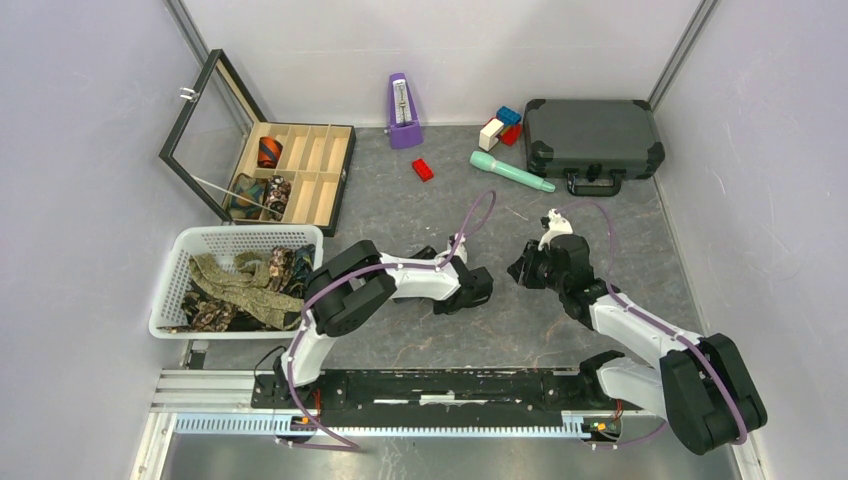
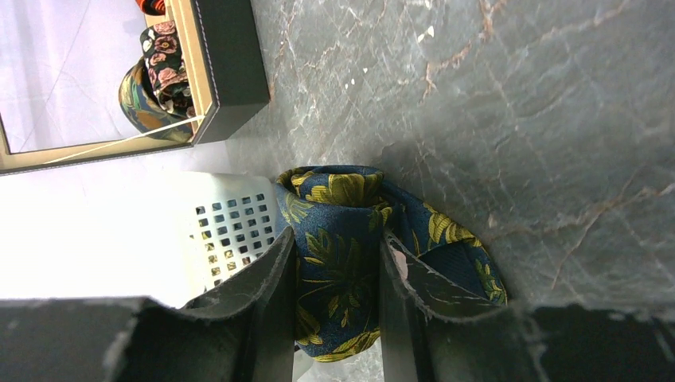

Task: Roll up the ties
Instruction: Roll the tie at the center of the board.

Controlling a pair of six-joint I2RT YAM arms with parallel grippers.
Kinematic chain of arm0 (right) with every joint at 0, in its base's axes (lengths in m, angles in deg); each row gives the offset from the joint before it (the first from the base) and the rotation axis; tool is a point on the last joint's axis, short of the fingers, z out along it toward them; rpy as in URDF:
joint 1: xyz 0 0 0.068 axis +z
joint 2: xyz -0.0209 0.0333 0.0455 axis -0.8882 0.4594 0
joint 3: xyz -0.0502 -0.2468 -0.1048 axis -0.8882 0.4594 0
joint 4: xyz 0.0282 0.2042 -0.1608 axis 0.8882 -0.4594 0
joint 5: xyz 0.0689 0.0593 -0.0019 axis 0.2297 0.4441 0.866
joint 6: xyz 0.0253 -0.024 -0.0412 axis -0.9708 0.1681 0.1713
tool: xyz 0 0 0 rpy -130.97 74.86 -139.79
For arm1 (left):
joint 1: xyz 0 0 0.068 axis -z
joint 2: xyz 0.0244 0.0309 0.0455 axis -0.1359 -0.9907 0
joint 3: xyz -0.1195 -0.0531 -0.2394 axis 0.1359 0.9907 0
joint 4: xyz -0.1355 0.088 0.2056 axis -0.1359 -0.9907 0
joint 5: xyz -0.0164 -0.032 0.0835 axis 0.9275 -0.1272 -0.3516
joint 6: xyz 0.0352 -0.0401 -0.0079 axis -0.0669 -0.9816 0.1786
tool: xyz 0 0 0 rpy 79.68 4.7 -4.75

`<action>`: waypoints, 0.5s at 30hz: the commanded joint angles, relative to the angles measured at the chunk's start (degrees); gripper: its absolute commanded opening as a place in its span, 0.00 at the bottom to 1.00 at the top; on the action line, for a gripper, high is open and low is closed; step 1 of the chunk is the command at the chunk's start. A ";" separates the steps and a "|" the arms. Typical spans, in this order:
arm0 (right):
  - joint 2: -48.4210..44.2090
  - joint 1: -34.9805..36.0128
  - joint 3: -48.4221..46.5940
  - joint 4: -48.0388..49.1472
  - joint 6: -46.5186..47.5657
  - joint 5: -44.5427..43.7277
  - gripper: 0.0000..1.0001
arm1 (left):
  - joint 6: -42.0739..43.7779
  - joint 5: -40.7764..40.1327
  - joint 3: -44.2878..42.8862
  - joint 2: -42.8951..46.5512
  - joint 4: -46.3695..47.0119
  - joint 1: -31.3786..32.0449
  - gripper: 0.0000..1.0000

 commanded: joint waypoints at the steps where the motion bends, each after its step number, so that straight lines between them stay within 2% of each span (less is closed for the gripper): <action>1: -1.09 -0.20 0.22 0.35 0.29 -0.45 0.29 | -6.48 7.19 3.64 2.67 6.83 0.91 0.40; 9: -0.60 -0.14 0.01 0.45 0.32 -0.35 0.29 | -6.03 9.23 6.93 6.35 9.67 2.46 0.53; 15: 0.75 -0.15 -0.34 0.89 0.55 -0.31 0.29 | -7.31 8.89 7.69 8.28 9.68 3.33 0.57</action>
